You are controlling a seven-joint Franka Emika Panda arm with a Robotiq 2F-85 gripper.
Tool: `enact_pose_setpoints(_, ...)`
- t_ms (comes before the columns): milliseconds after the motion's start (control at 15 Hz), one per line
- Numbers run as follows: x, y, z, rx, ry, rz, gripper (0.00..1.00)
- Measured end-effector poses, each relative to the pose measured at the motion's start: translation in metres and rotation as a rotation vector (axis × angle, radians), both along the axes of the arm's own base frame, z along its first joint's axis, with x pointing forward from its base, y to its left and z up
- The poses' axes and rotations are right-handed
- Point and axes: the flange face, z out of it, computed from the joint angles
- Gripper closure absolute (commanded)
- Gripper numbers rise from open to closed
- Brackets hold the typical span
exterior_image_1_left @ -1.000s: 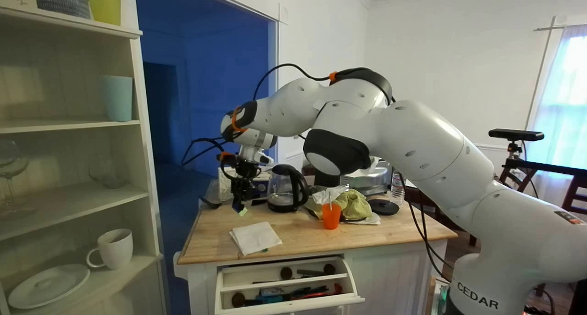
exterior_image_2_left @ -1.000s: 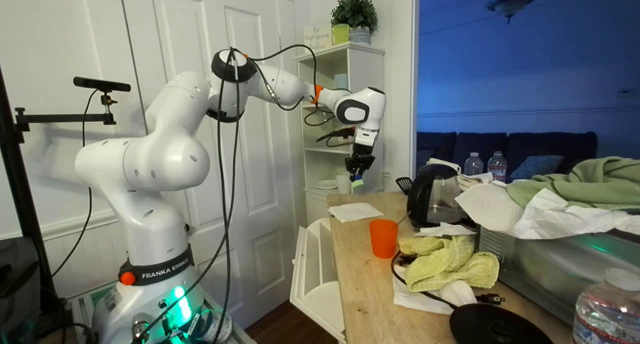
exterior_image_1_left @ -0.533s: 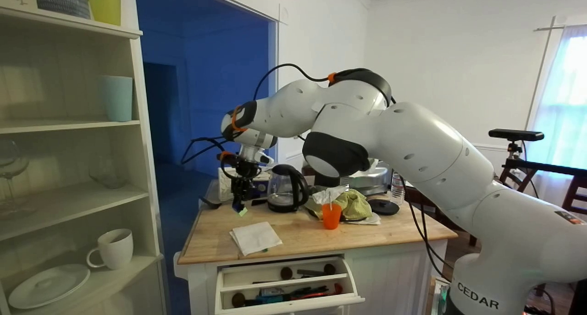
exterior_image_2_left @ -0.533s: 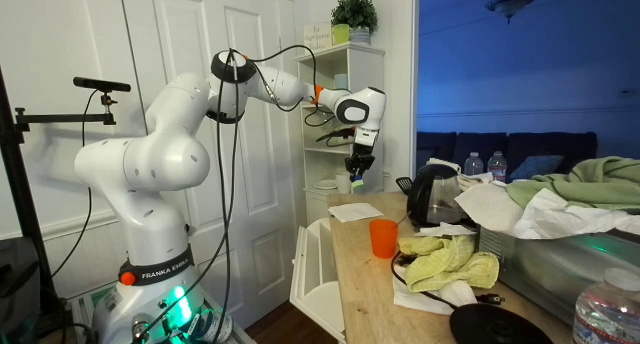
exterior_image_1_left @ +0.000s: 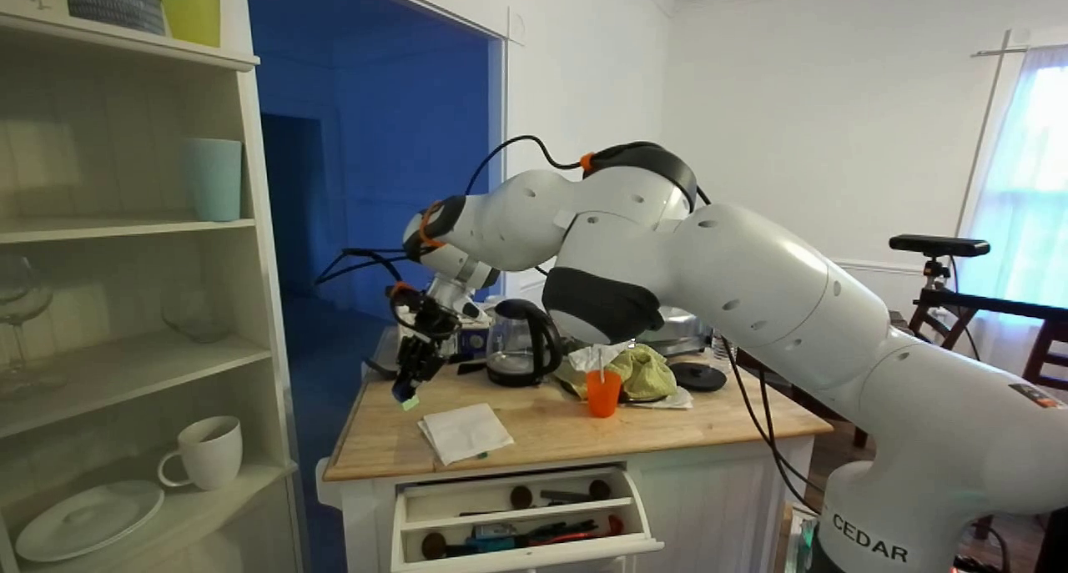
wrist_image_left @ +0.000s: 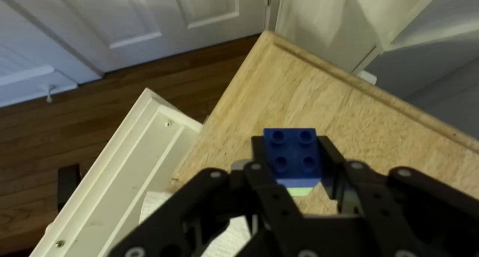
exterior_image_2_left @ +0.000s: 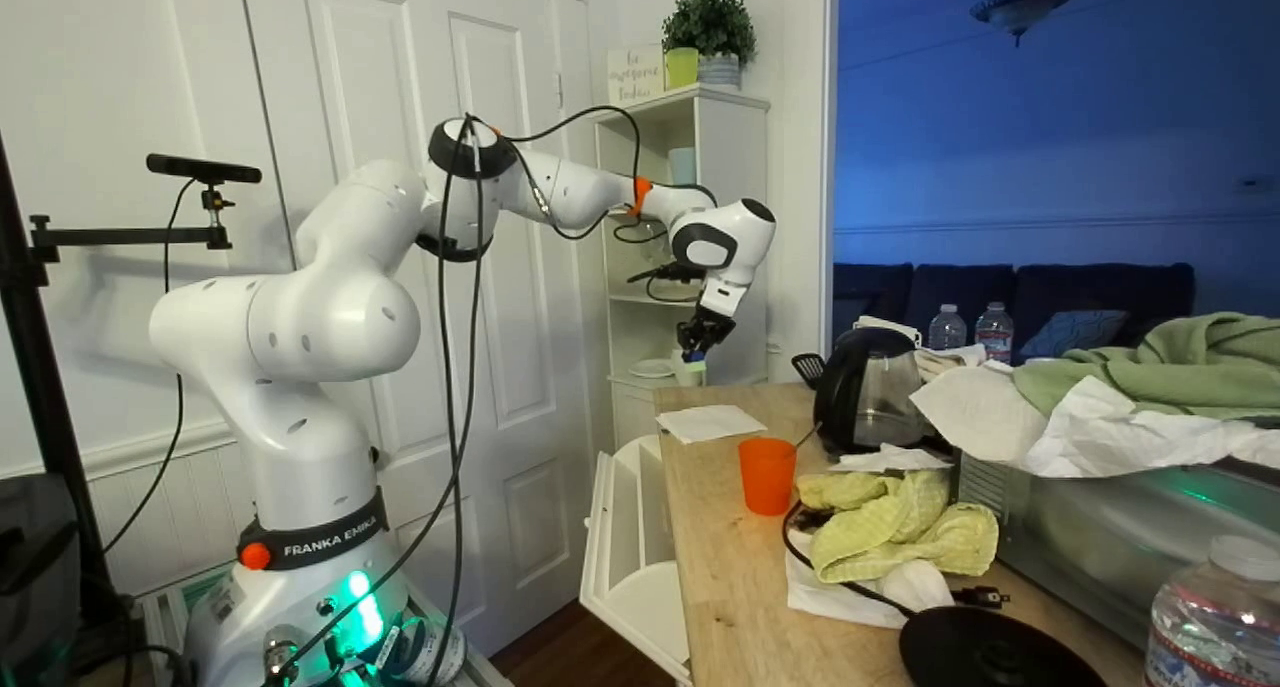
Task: Move the white and yellow stack of blocks to the front left corner of the counter.
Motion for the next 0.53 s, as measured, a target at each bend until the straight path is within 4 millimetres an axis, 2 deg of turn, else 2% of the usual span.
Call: enact_pose_setpoints(533,0.011,-0.009,-0.032,0.194,-0.077,-0.077,0.89)
